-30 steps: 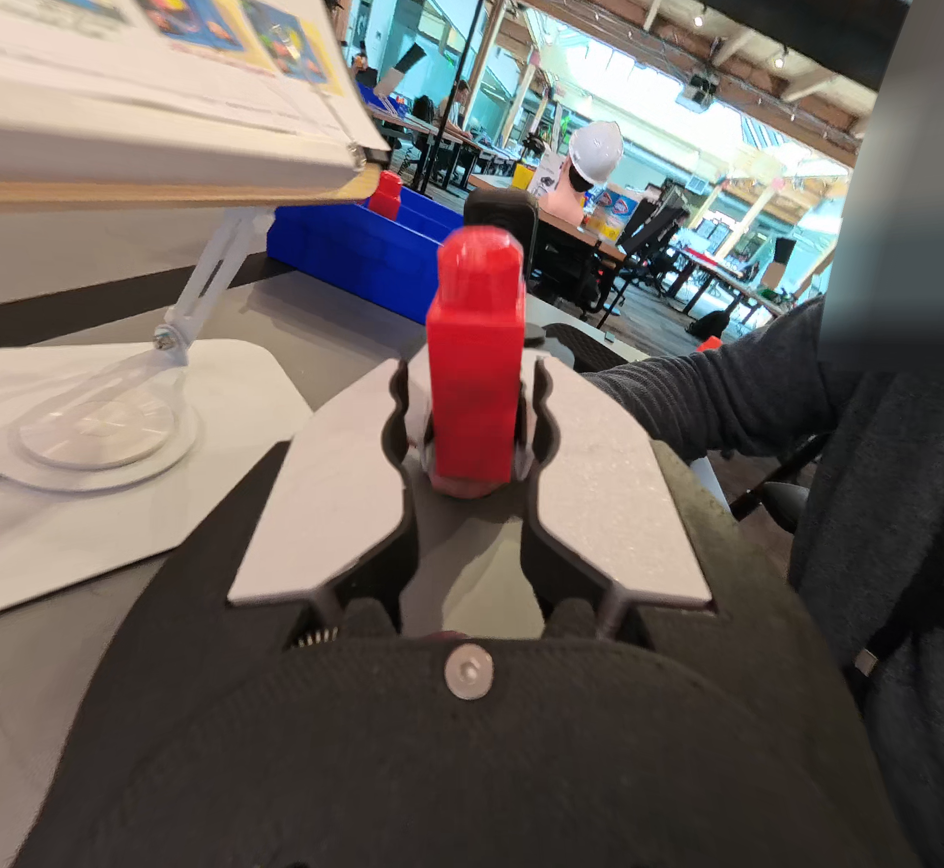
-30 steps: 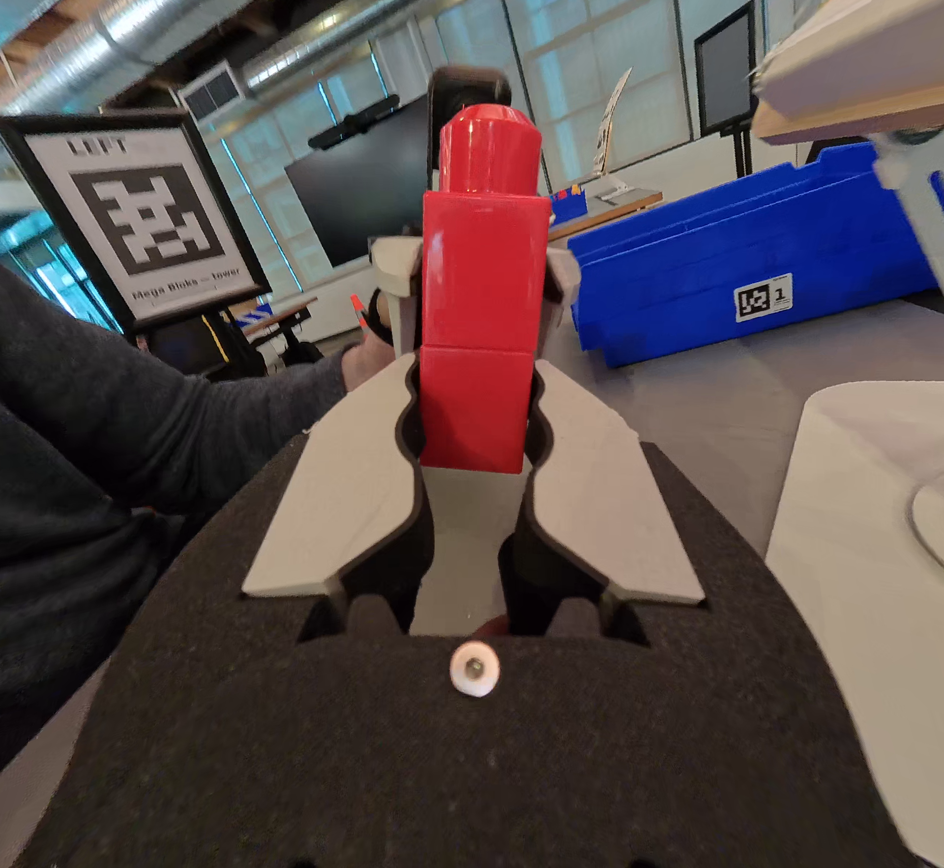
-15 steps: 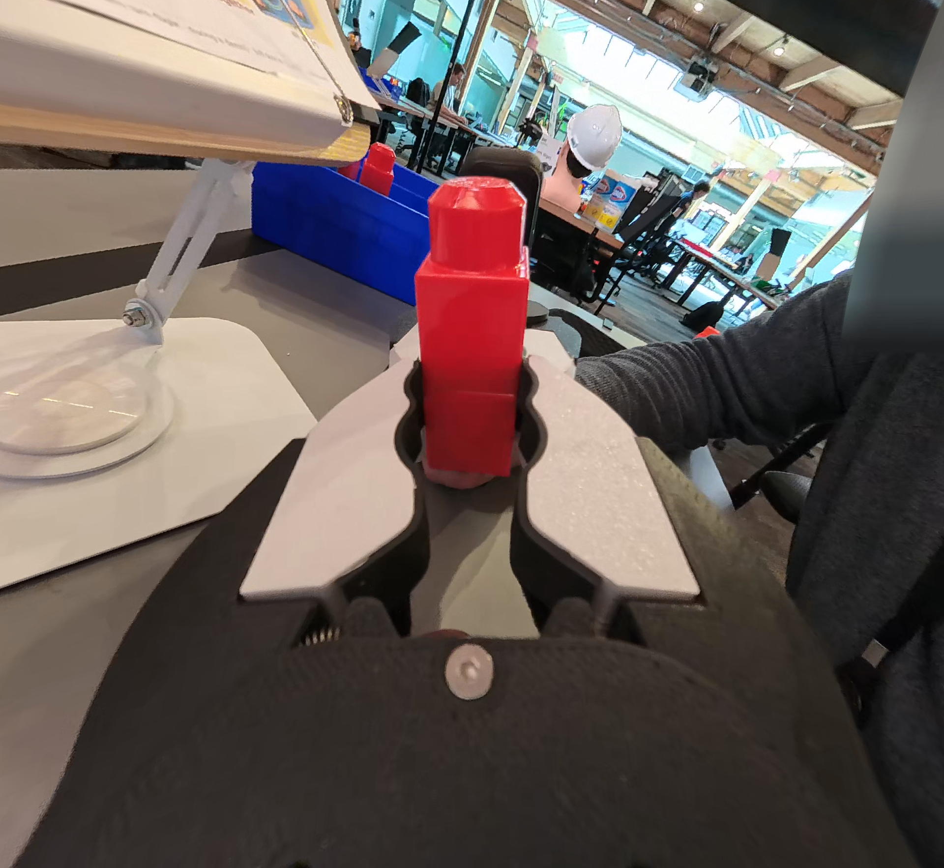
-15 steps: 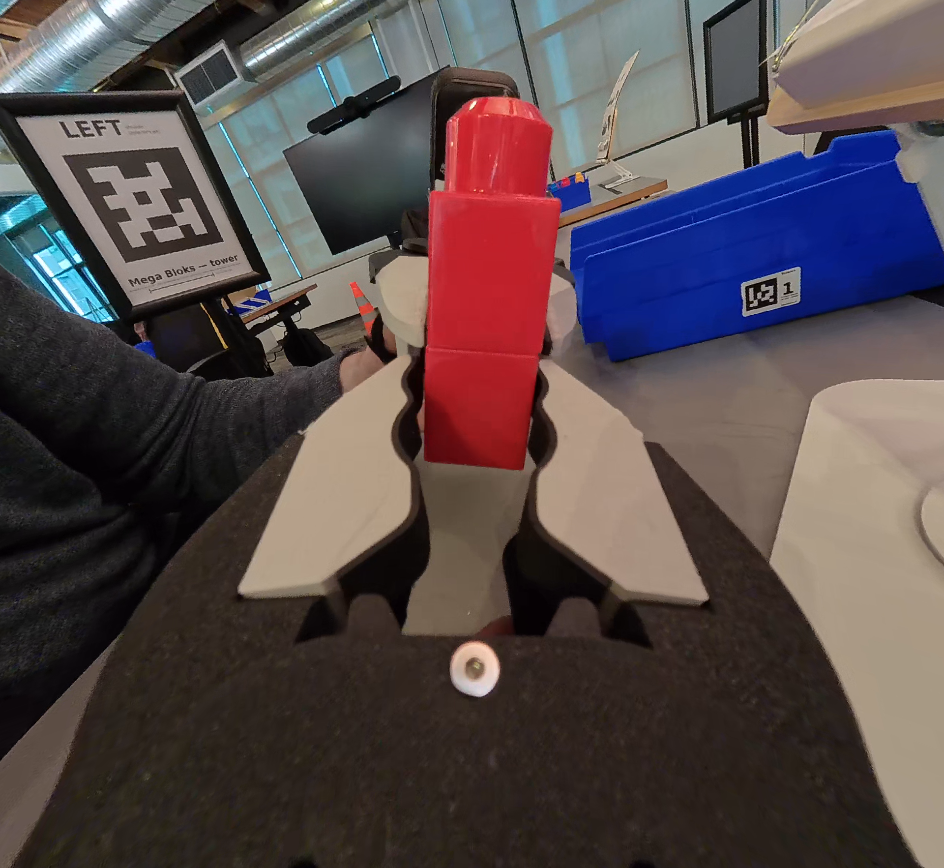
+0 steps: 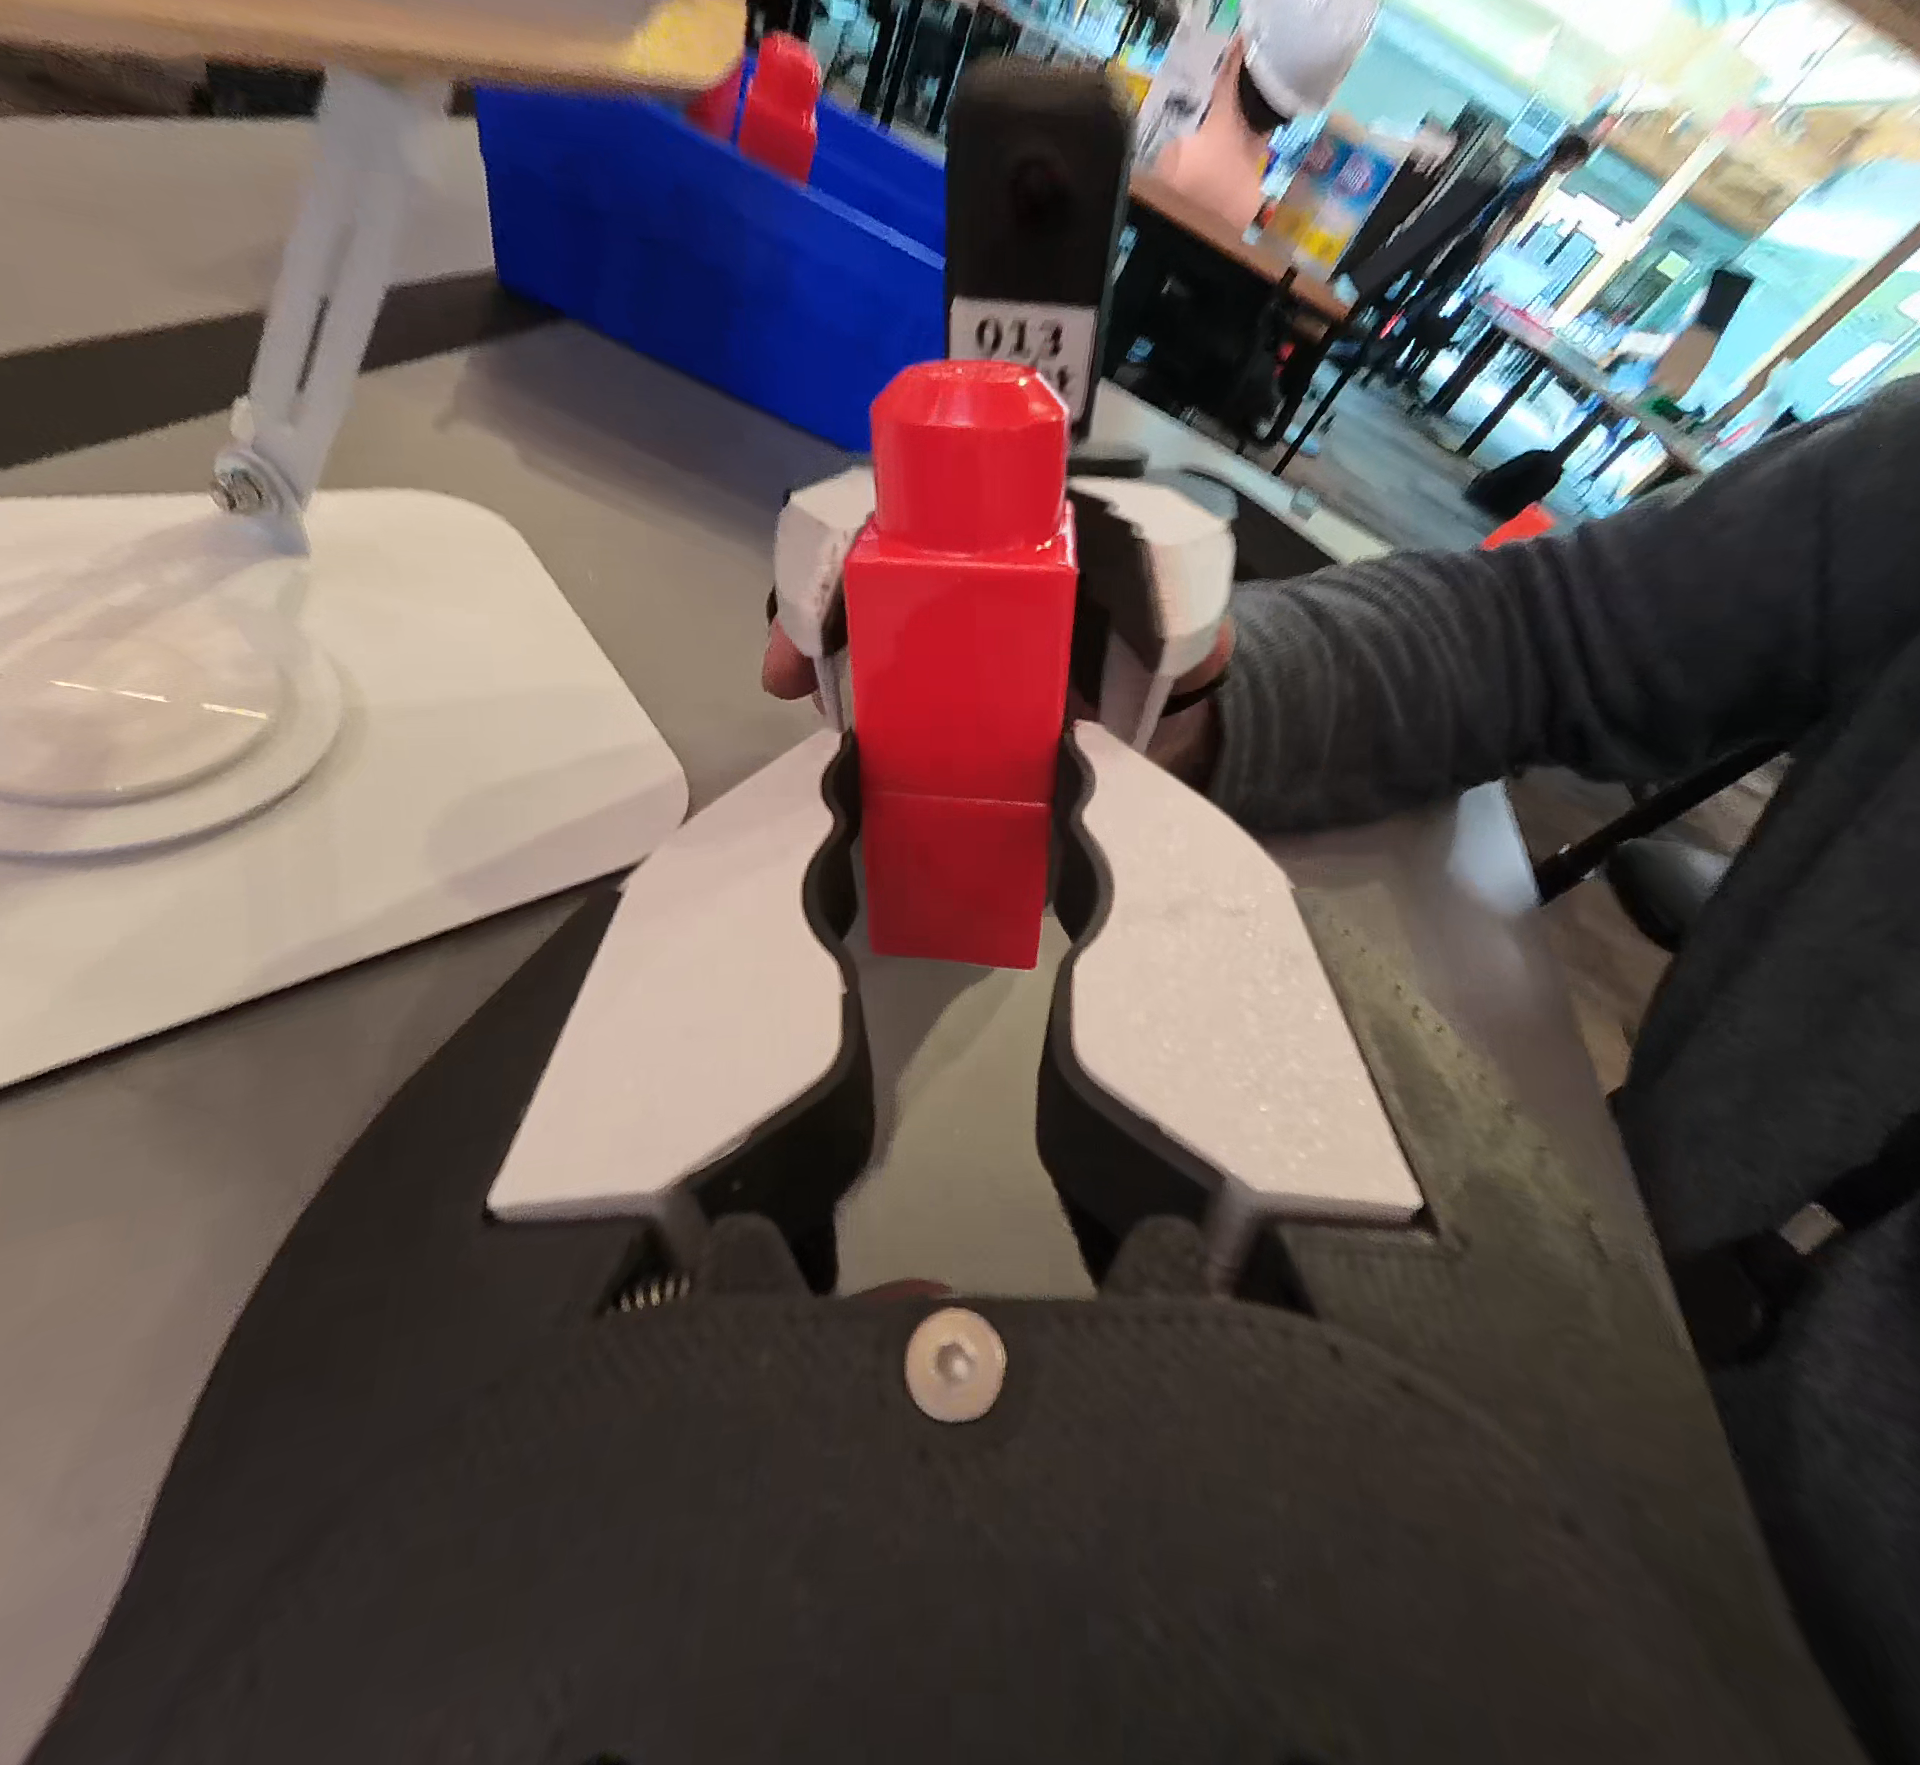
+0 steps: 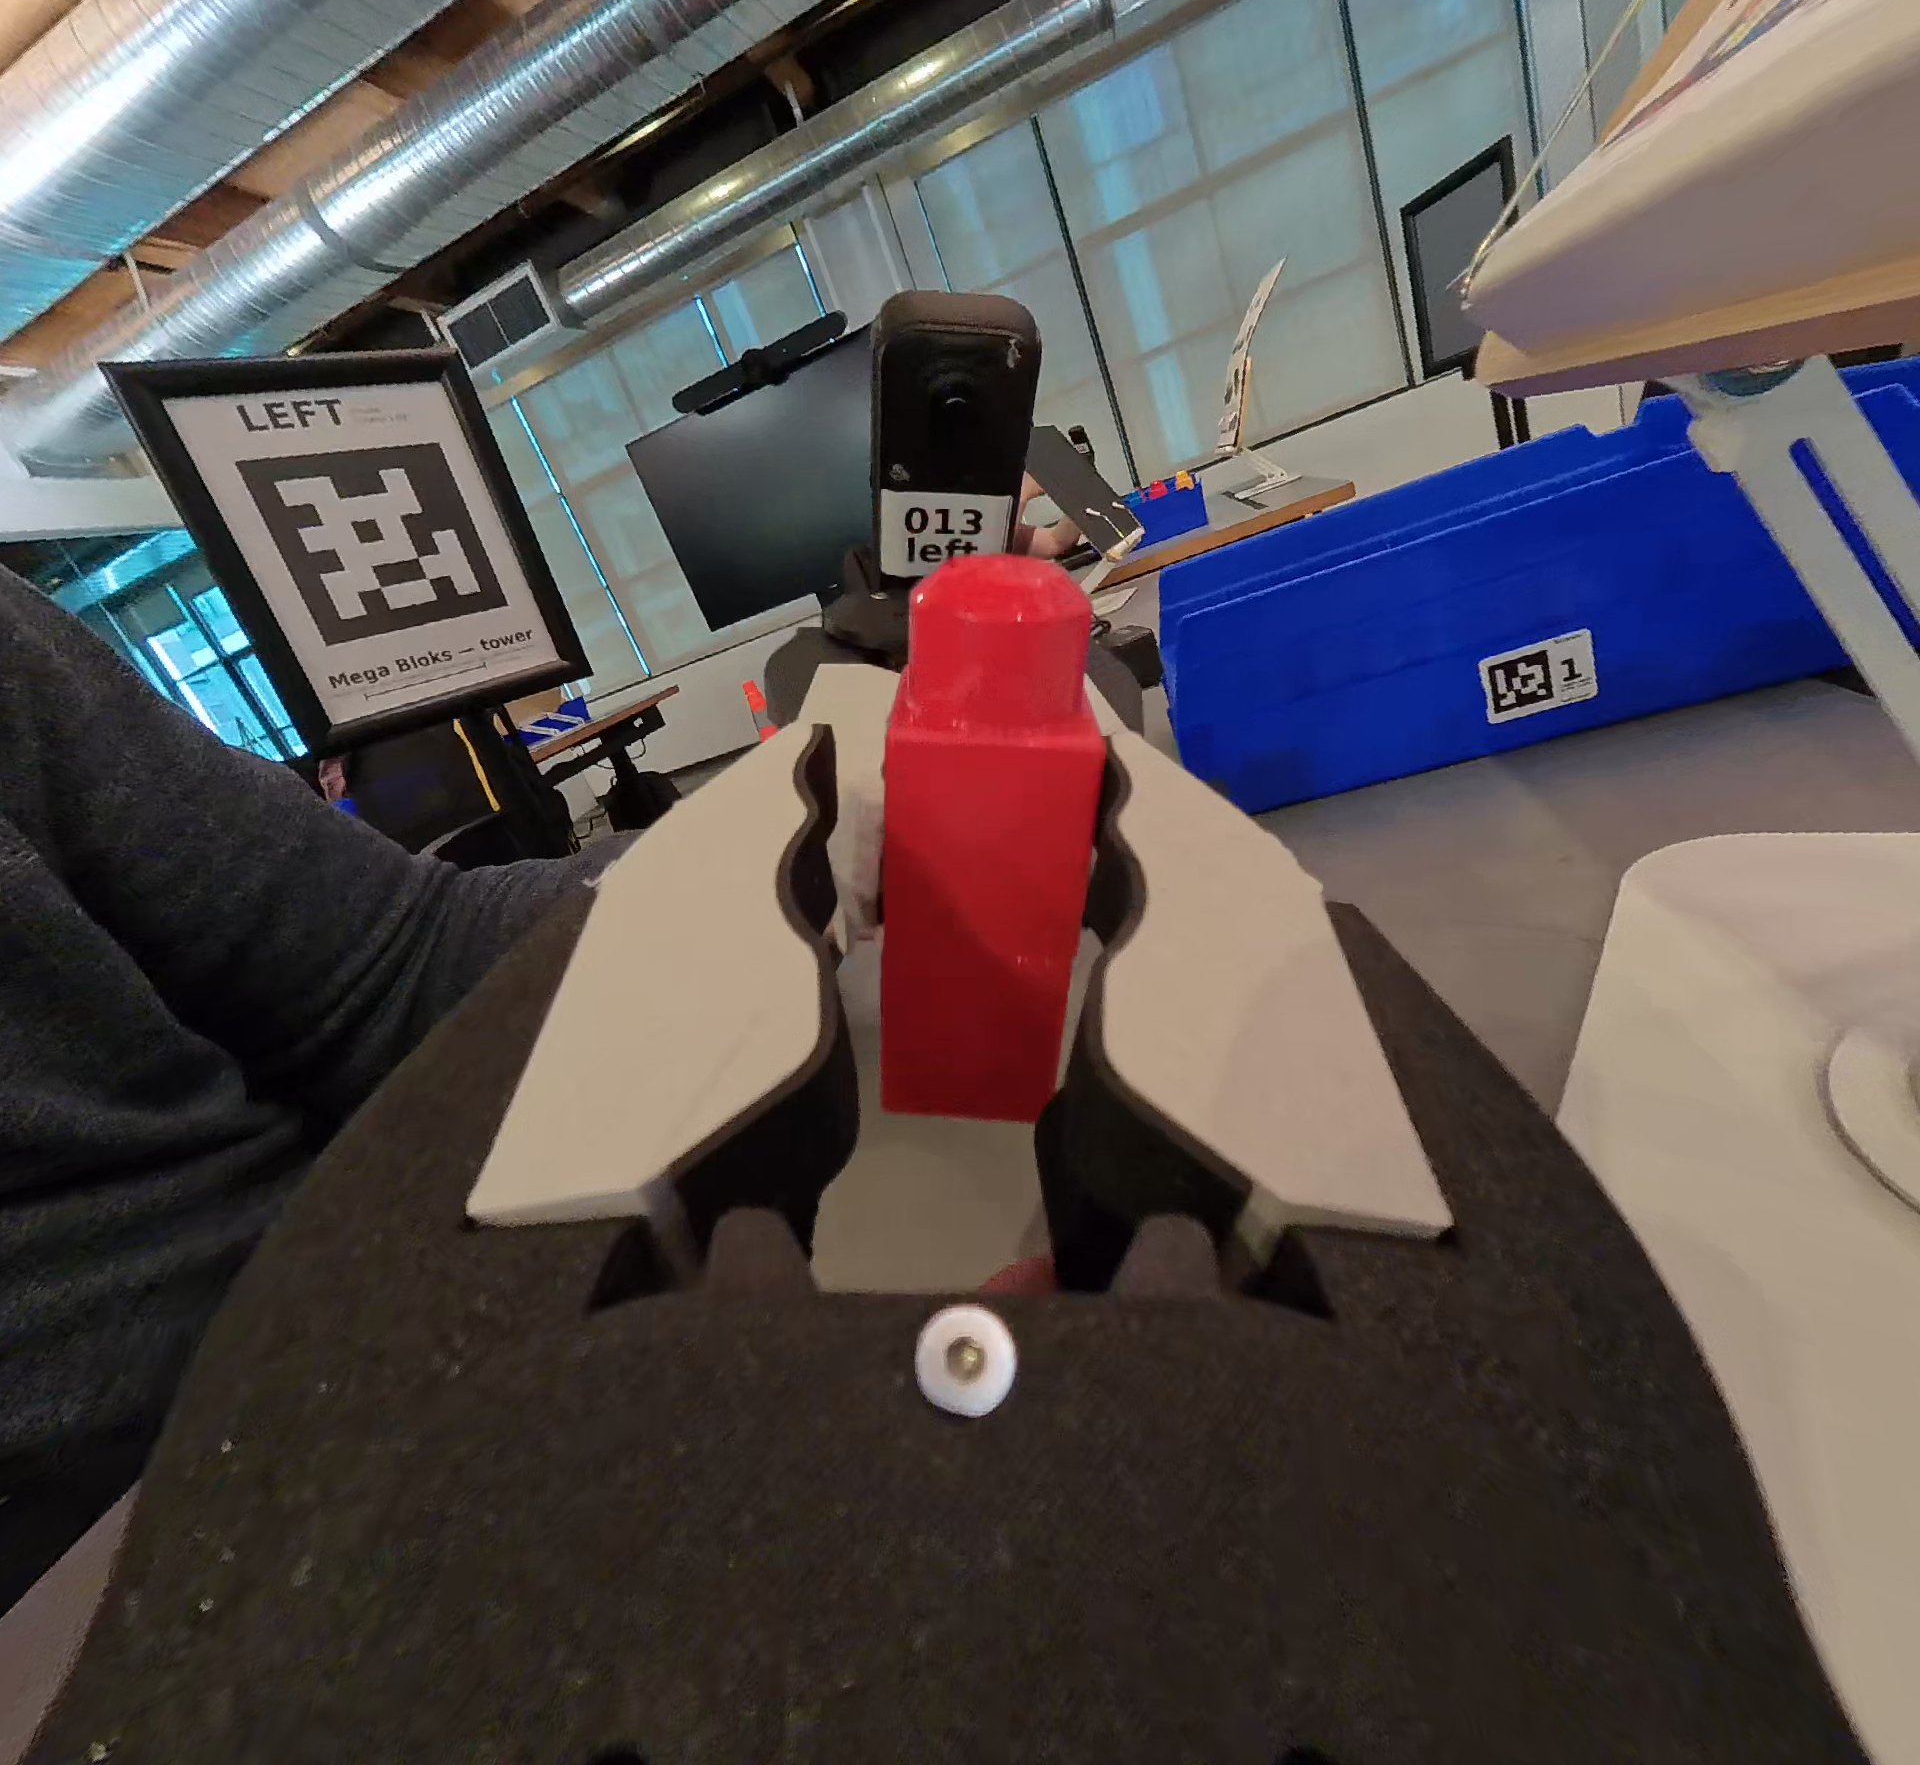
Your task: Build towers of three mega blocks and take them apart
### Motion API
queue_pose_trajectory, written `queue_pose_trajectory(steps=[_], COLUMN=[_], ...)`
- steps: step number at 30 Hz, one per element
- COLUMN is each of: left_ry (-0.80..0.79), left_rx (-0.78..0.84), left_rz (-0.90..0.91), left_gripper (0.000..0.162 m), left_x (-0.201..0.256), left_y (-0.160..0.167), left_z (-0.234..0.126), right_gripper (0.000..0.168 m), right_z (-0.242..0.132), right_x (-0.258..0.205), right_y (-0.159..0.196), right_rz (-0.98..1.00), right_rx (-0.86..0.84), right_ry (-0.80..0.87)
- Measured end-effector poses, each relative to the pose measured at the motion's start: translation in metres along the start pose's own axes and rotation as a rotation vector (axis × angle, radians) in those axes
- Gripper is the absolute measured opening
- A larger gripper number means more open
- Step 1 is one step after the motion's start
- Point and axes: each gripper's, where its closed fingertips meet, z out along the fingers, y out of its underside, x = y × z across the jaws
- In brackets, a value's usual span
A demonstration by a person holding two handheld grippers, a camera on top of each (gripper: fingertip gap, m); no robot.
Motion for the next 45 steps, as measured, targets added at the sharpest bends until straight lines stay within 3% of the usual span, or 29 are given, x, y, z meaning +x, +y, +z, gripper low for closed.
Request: queue_pose_trajectory(steps=[3, 11, 13, 19, 25, 29, 34, 45], left_ry=[0.000, -0.048, -0.103, -0.542, -0.836, -0.960, -1.087, -1.265], left_rx=[-0.029, -0.031, 0.001, 0.009, -0.119, -0.188, -0.322, -0.551], left_rz=[0.017, 0.061, 0.087, 0.237, 0.164, 0.052, -0.078, -0.218], left_gripper=[0.035, 0.035, 0.036, 0.036, 0.039, 0.039, 0.034, 0.035], left_x=[0.003, 0.002, -0.002, -0.048, -0.132, -0.202, -0.275, -0.343], left_y=[0.004, -0.002, -0.017, -0.068, -0.082, -0.075, -0.043, 0.007], left_z=[0.007, -0.004, -0.028, -0.153, -0.241, -0.271, -0.286, -0.308], right_gripper=[0.036, 0.036, 0.036, 0.036, 0.036, 0.036, 0.036, 0.036], right_z=[0.001, -0.001, -0.003, -0.003, -0.002, -0.002, -0.001, -0.001], right_x=[0.001, 0.002, 0.003, 0.003, 0.002, 0.001, 0.001, 0.000], right_y=[0.002, 0.001, -0.001, 0.000, 0.001, 0.001, 0.002, 0.003], right_rz=[-0.005, -0.001, 0.015, 0.020, 0.017, 0.019, 0.016, 0.016], right_rx=[-0.016, -0.007, 0.003, -0.002, -0.010, -0.010, -0.014, -0.017], right_ry=[0.012, 0.013, 0.011, 0.001, -0.004, -0.007, -0.011, -0.015])
